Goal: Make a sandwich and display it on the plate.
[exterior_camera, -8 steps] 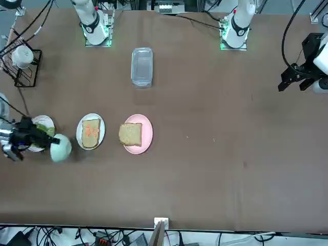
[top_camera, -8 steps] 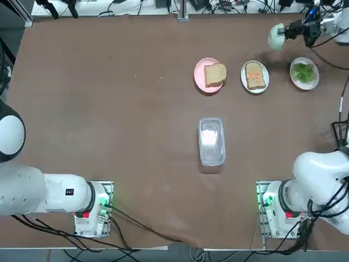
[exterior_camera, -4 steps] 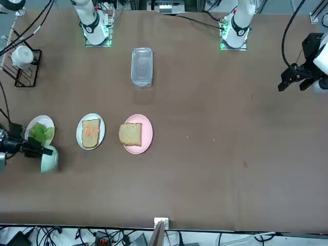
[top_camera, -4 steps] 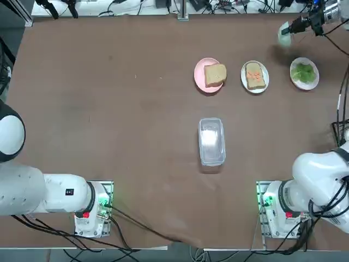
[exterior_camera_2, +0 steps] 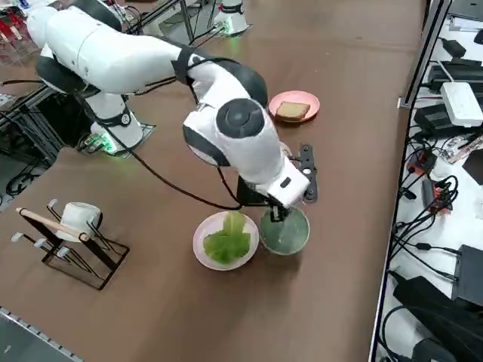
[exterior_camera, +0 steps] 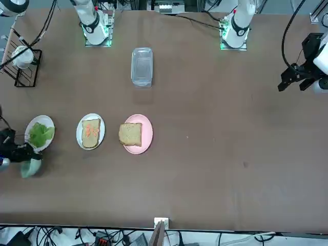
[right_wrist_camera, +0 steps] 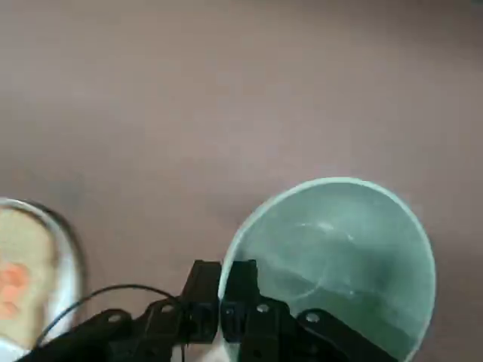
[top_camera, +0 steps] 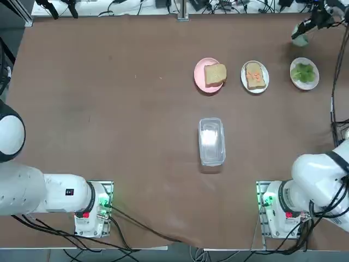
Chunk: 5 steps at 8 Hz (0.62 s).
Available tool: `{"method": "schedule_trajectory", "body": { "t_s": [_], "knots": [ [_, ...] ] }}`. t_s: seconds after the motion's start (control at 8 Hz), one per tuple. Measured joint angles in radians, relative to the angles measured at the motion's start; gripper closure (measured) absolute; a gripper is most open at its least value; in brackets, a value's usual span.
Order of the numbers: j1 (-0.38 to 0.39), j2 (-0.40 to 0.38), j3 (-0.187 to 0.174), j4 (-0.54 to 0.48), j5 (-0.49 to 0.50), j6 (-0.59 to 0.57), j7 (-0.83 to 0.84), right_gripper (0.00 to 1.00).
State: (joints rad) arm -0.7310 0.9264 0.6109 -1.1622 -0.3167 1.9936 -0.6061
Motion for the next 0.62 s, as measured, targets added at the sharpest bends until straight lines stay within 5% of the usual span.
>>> {"method": "schedule_trajectory", "body": {
  "t_s": [0.25,0.62],
  "knots": [
    [0.025,0.014,-0.002,0.000,-0.181,0.030,0.032,0.95],
    [0.056,0.044,-0.023,0.000,-0.238,0.053,0.058,0.95]
  ]
}}
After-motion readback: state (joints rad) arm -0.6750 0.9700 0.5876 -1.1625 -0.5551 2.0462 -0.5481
